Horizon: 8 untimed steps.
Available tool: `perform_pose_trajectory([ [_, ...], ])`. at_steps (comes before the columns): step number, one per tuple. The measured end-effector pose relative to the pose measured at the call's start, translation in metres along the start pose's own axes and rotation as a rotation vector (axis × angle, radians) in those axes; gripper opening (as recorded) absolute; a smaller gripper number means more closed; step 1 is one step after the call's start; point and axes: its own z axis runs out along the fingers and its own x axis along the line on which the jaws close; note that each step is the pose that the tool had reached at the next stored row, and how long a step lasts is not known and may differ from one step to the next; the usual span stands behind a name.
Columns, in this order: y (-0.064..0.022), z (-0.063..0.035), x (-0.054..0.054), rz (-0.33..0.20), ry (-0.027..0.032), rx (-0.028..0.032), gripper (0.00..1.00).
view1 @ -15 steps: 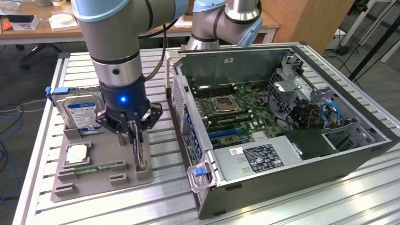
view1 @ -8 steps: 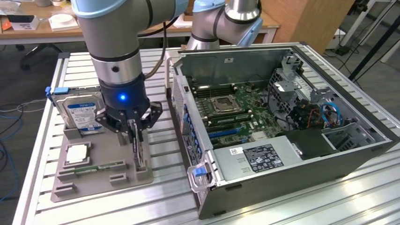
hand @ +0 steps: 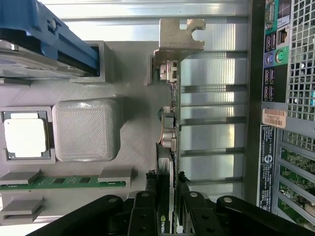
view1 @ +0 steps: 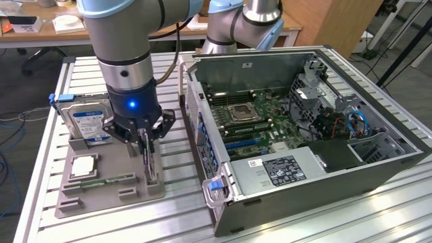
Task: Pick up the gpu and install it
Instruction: 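Pick up the gpu and move the gpu toward the slot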
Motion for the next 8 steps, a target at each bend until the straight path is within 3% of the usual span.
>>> perform_pose_trajectory([
  [8,-0.0004,-0.0057,-0.0002,0.000,-0.0003,0.0043,0.26],
])
